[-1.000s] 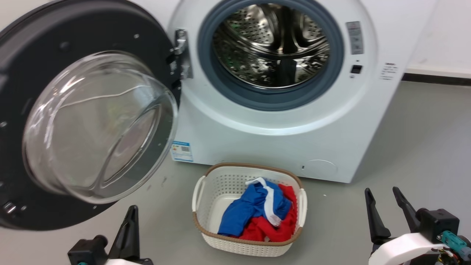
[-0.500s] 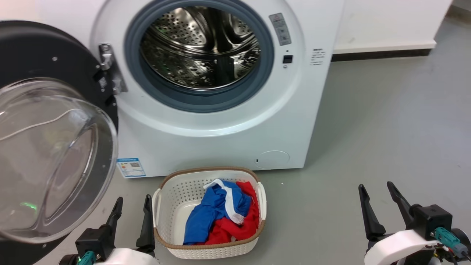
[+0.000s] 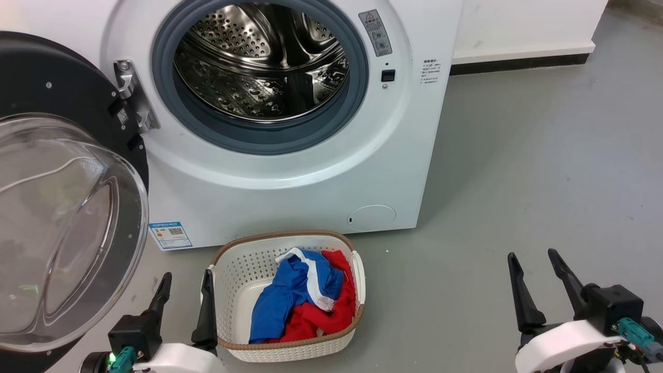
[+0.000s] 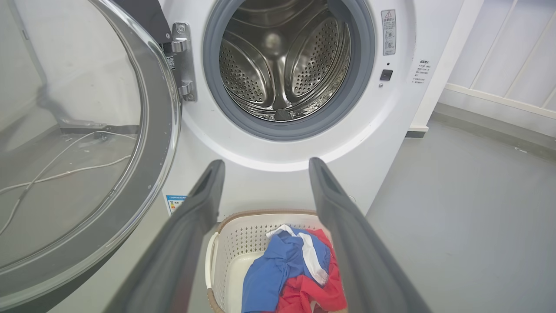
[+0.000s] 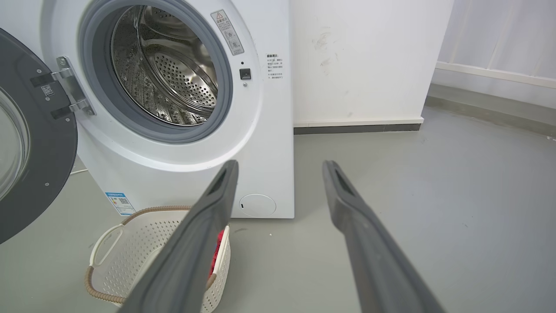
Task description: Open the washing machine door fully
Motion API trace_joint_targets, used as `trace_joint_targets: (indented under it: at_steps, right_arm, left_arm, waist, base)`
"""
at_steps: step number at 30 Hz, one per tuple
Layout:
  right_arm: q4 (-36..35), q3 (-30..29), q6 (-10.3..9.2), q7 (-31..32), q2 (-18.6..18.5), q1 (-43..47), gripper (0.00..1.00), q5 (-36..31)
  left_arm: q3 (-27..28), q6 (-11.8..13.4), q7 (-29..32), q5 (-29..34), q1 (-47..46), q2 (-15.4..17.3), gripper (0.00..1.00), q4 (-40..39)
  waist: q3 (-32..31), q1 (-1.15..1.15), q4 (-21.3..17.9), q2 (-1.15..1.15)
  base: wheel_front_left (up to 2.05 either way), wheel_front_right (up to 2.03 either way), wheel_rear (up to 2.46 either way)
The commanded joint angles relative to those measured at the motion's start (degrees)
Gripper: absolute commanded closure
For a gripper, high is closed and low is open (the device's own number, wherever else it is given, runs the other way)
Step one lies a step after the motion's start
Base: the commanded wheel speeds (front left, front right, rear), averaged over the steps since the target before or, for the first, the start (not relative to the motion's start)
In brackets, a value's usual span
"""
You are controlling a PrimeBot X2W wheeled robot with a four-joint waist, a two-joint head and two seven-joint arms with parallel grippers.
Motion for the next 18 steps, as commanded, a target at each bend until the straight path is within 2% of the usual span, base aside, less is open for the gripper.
trace_joint_targets:
  at_steps: [1, 16, 17, 18]
  right_arm:
    - [-0.15, -0.09, -0.01, -0.09, 0.03, -0.27, 0.0, 0.27]
    - [-0.46, 0.07, -0.01, 0.29, 0.27, -0.05, 0.0, 0.02]
    - [-0.13, 0.05, 0.0, 0.45, 0.12, 0.04, 1.0, 0.08]
    - [0.32, 0.04, 0.0, 0.47, 0.14, 0.23, 1.0, 0.12]
  left_arm:
    - [-0.09, 0.13, -0.32, -0.21, -0.53, 0.18, 0.0, 0.16]
    - [-0.55, 0.07, -0.94, -1.17, -1.09, 0.34, 0.0, 1.36]
    - [-0.67, 0.14, -0.58, -0.95, -0.32, 0.16, 1.0, 1.49]
    - [-0.7, 0.14, -0.46, -0.97, -0.11, 0.06, 1.0, 1.94]
  waist:
    - [0.06, 0.0, 0.04, 0.0]
    - [0.21, 0.0, 0.34, 0.0]
    - [0.21, 0.01, 0.36, 0.0]
    - [0.21, 0.01, 0.36, 0.0]
  base:
    - [0.0, 0.0, 0.0]
    - [0.0, 0.0, 0.0]
    - [0.0, 0.0, 0.0]
    - [0.0, 0.0, 0.0]
